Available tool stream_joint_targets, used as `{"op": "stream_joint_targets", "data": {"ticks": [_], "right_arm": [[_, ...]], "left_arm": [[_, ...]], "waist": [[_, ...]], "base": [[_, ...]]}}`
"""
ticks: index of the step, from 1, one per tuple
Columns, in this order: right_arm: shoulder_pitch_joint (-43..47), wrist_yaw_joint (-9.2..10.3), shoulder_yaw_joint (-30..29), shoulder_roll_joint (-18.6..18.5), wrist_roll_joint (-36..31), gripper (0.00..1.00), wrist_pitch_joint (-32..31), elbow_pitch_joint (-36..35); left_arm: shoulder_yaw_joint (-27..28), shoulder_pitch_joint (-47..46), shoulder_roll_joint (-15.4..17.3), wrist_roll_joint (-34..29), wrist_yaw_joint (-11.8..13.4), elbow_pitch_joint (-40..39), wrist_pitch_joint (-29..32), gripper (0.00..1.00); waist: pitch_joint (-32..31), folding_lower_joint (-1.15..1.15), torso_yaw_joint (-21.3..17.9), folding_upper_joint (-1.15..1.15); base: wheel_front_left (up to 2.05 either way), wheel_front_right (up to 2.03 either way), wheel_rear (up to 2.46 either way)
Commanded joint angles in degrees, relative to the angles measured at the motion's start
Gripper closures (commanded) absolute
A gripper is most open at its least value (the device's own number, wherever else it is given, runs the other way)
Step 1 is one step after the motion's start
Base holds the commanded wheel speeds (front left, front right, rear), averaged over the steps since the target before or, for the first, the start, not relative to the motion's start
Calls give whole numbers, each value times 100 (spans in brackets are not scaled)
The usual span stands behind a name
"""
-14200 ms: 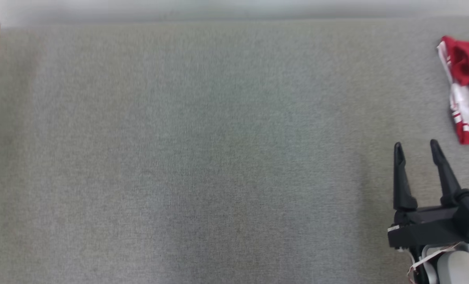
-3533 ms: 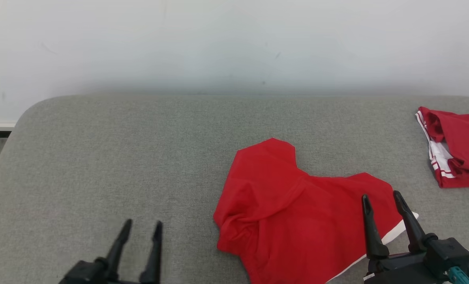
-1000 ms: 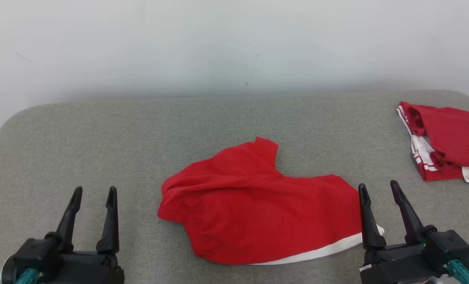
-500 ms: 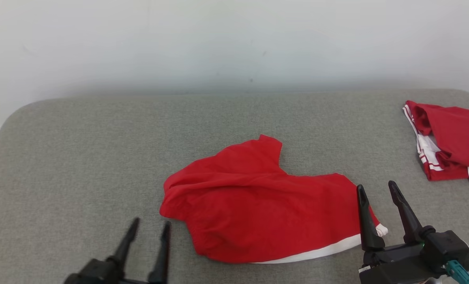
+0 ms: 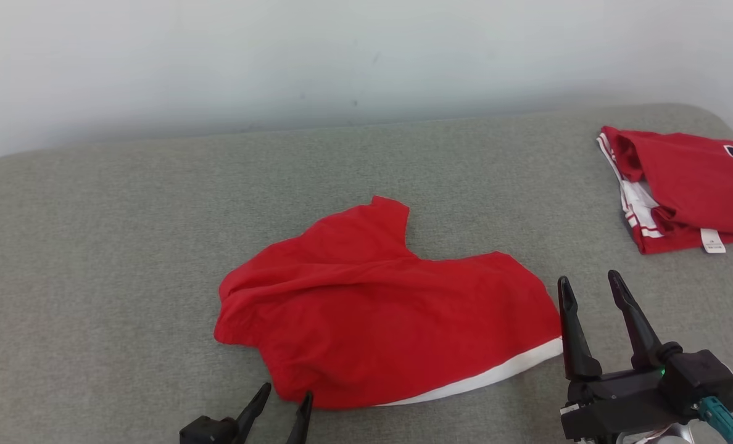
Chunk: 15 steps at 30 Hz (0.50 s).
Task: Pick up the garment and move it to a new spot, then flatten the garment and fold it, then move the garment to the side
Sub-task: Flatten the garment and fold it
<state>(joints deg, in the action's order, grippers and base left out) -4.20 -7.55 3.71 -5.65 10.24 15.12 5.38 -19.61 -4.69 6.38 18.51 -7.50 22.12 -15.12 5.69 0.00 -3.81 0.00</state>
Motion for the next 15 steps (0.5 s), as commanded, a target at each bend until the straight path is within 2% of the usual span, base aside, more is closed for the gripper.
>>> {"op": "stream_joint_targets", "data": {"ticks": [1,6,7,8,9,15], "right_arm": [[-37,17,-3,-11,6,0,1,-8],[-65,17,-15,-14,7,0,1,-28],[-48,17,-45,-24,7,0,1,-45],[-28,17,-70,-27,2,0,1,-53],[-4,17,-93,-23,1,0,1,-48],[64,17,-111,7,28,0,1,-21]], "left_arm": [[-9,-99,24,94,9,116,0,0],[-61,-331,16,217,9,345,0,0],[-84,-407,3,285,8,273,0,57],[-103,-433,3,324,8,226,0,86],[-134,-456,6,348,8,164,0,100],[-257,-512,100,427,9,-333,0,100]], "waist": [[74,0,-100,0],[134,0,-192,0],[149,0,-180,0],[153,0,-159,0],[154,0,-132,0],[120,0,185,0]], "base": [[0,0,0],[0,0,0],[0,0,0],[0,0,0],[0,0,0],[0,0,0]]}}
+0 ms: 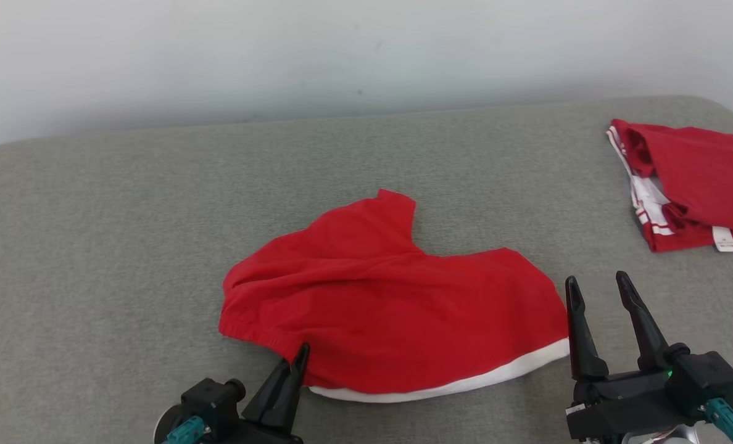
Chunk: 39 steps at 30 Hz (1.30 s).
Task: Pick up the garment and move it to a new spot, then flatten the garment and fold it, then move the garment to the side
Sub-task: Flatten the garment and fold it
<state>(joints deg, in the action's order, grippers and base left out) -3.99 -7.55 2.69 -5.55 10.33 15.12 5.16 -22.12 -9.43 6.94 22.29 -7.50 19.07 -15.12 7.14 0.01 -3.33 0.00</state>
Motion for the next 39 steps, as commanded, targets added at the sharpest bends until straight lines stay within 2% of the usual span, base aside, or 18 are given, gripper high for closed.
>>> {"op": "stream_joint_targets", "data": {"ticks": [1,10,15,18,28,39], "right_arm": [[47,17,3,4,25,0,1,11],[54,17,-22,21,62,0,1,59],[-10,17,31,15,75,0,1,74],[-25,17,40,-42,75,0,1,111],[-123,17,46,-129,65,0,1,181],[-166,17,63,-44,63,0,1,263]], "left_arm": [[-12,-2,85,55,9,-133,0,100],[-131,504,456,65,8,-731,0,100],[-52,764,576,137,8,-745,0,100],[2,717,519,128,8,-703,0,100],[55,35,498,86,9,-173,0,100],[310,-562,448,54,9,731,0,100]], "waist": [[-35,-1,192,0],[-36,-1,551,0],[20,-1,544,0],[33,-1,485,0],[91,-1,95,0],[151,-1,-40,0]], "base": [[0,0,0],[0,0,0],[0,0,0],[0,0,0],[0,0,0],[0,0,0]]}}
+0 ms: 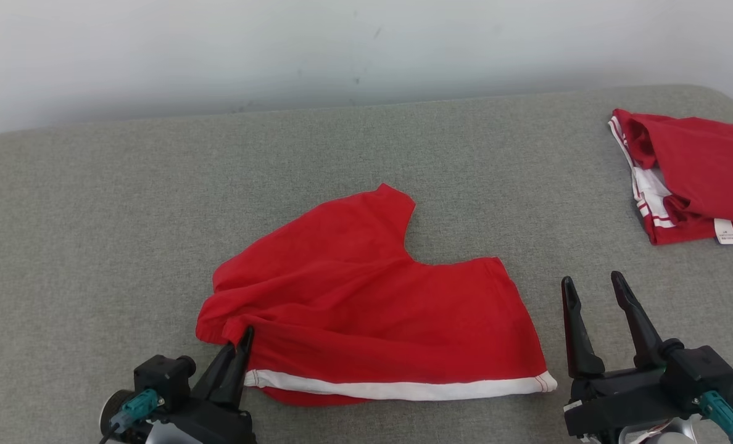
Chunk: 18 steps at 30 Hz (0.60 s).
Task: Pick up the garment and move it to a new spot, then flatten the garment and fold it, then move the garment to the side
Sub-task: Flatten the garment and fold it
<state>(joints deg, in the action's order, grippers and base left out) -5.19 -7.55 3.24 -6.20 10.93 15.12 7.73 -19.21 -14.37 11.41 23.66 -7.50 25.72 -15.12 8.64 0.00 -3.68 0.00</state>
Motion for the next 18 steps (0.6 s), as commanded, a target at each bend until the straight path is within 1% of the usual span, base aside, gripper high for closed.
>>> {"op": "stream_joint_targets", "data": {"ticks": [1,2,4,6,7,8,13,18], "right_arm": [[-49,17,9,30,4,0,1,14],[-51,17,7,41,7,0,1,20],[-50,17,-4,52,12,0,1,28],[-34,17,-19,61,13,0,1,41],[-34,17,-19,61,13,0,1,41],[-23,17,-25,66,18,0,1,41],[60,17,-52,78,43,0,1,32],[112,17,-65,90,63,0,1,28]], "left_arm": [[26,-81,-15,-103,8,103,0,100],[34,-84,-34,-125,8,152,0,100],[18,-72,-58,-172,8,200,0,70],[28,-31,-103,-177,8,196,1,15],[28,-31,-103,-177,8,196,1,15],[40,9,-120,-184,8,169,1,0],[58,245,-181,-225,8,-7,1,0],[295,590,-232,-296,8,-274,1,0]], "waist": [[3,0,-3,0],[2,0,3,0],[-10,0,28,0],[-39,0,67,0],[-39,0,67,0],[-58,0,89,0],[-162,0,243,0],[-229,0,429,0]], "base": [[0,0,0],[0,0,0],[0,0,0],[0,0,0],[0,0,0],[0,0,0],[0,0,0],[0,0,0]]}}
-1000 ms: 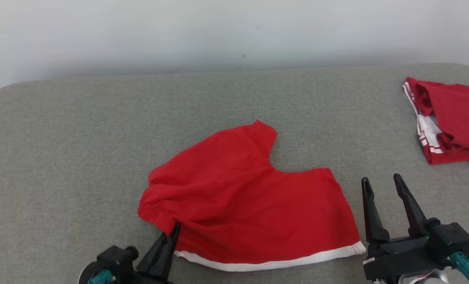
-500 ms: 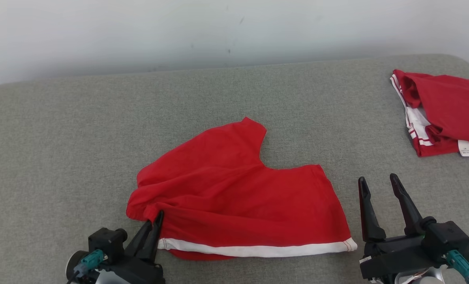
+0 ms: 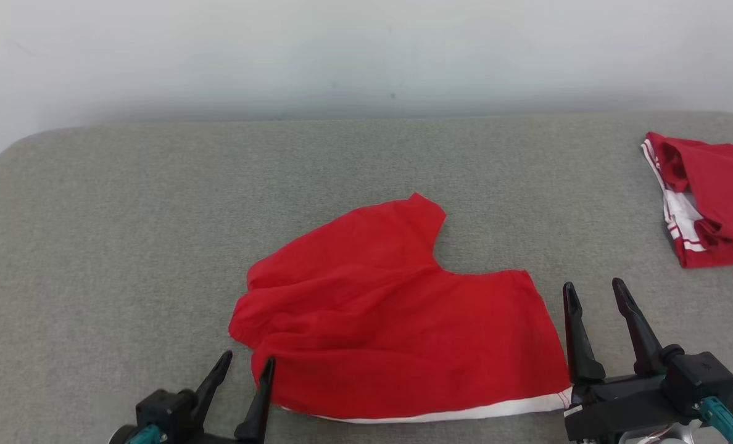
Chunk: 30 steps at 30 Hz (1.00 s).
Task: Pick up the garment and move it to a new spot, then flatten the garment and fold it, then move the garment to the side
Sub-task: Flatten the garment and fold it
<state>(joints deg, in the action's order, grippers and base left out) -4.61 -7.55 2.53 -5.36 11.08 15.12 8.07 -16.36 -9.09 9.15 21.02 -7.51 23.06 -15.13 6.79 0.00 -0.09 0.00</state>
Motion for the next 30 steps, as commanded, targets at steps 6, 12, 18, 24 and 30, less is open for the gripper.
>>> {"op": "stream_joint_targets", "data": {"ticks": [6,12,18,24,30], "right_arm": [[109,17,-12,15,40,0,1,-10],[120,17,0,-35,7,0,1,-49],[214,17,41,-107,-45,0,1,-116],[414,17,29,-232,-109,0,1,-175],[732,17,-45,-304,-180,0,1,-276]], "left_arm": [[354,399,10,-145,10,-433,2,0],[970,562,-60,-402,11,-1106,2,0],[1498,714,-183,-710,26,-1621,2,0],[1786,924,-248,-925,48,-1827,2,0],[1924,1163,-234,-1032,77,-1677,2,0]], "waist": [[-110,0,226,0],[-207,0,228,0],[-361,0,105,0],[-563,0,-49,0],[-675,0,-174,0]], "base": [[0,0,0],[0,0,0],[0,0,0],[0,0,0],[0,0,0]]}}
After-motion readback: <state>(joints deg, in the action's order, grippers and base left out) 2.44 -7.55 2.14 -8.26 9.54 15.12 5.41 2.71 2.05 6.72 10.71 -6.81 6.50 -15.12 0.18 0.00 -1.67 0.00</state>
